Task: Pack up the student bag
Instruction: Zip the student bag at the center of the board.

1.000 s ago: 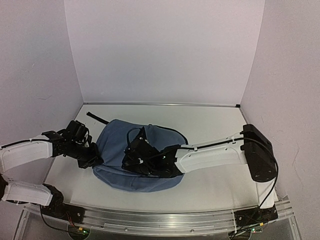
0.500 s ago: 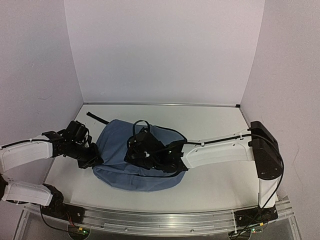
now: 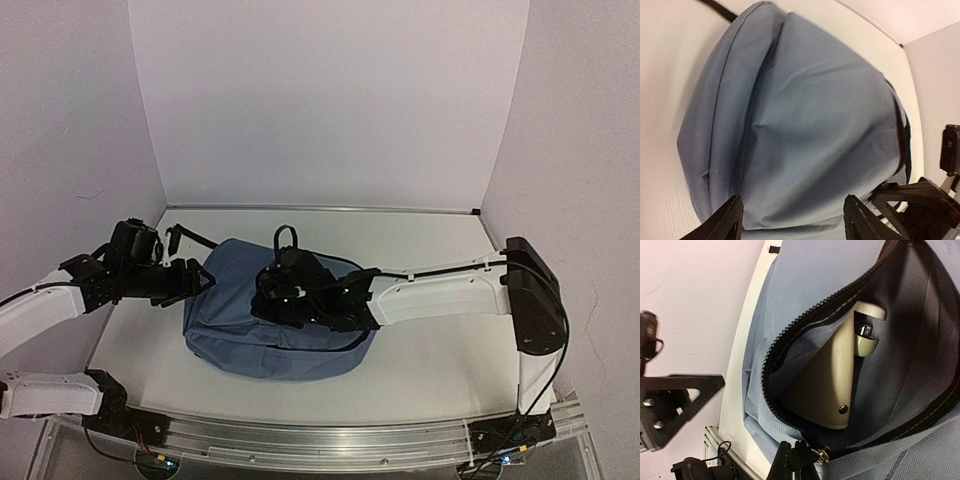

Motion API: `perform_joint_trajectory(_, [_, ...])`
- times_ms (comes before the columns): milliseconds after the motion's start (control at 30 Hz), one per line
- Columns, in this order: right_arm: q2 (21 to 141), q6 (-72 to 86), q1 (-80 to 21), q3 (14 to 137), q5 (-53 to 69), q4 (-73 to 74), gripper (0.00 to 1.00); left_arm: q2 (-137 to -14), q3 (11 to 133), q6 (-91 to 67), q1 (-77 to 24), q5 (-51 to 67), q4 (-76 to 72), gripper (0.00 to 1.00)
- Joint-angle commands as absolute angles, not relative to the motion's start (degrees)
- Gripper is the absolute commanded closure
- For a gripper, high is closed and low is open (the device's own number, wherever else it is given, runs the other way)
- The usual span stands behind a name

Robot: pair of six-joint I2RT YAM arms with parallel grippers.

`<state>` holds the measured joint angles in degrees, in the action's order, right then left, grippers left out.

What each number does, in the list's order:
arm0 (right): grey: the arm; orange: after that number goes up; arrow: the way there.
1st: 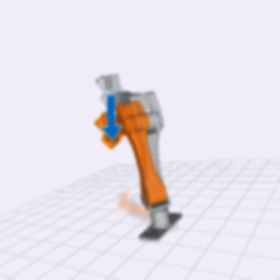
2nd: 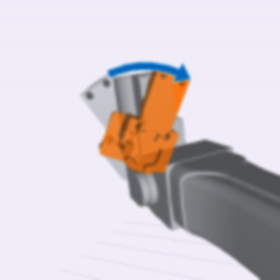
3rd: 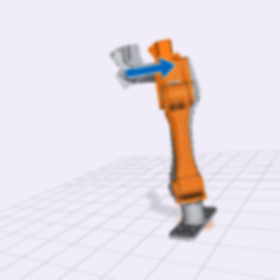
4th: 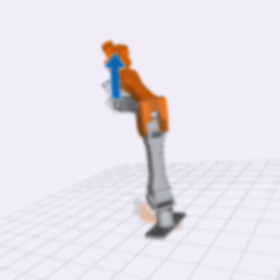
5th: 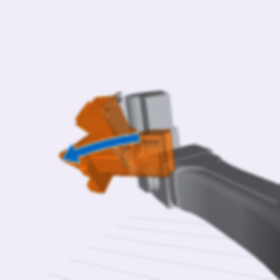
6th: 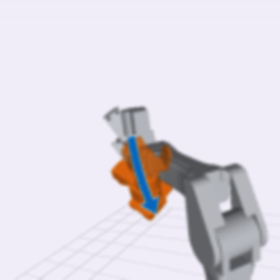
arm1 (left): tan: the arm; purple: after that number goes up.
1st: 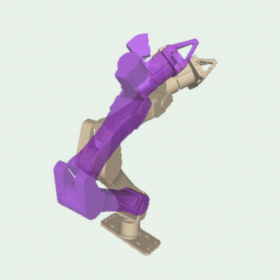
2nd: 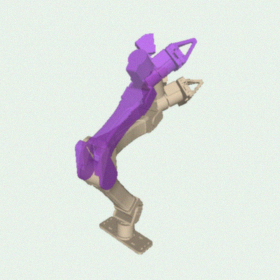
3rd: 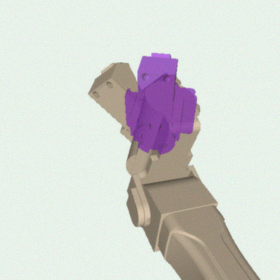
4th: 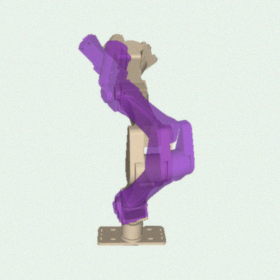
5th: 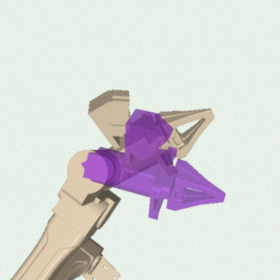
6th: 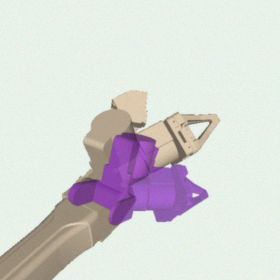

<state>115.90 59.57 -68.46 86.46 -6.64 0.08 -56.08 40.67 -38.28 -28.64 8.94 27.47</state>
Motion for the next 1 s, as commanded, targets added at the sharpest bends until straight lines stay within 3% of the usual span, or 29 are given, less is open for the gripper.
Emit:
perform_joint_trajectory(0, [112.7,59.1,-67.6,88.6,-5.5,-3.3,1.0,-52.9,41.1,-26.7,-33.0,7.0,17.1,0.3])
perform_joint_trajectory(167, [111.6,60.3,-66.9,87.4,-5.6,-3.6,1.0,-51.5,36.6,-14.8,-42.8,3.2,7.0,0.33])
perform_joint_trajectory(367, [111.6,61.3,-66.1,86.9,-3.7,-4.5,1.0,-51.3,29.1,-10.1,-45.4,5.8,-3.6,0.43])
perform_joint_trajectory(700, [111.8,62.0,-65.2,86.1,-1.6,-5.9,1.0,-53.2,26.6,-5.6,-52.4,0.8,-5.6,0.54])
perform_joint_trajectory(967, [112.0,62.5,-64.9,85.8,-0.6,-6.4,1.0,-56.6,24.9,-4.9,-53.3,0.5,-6.2,0.56])
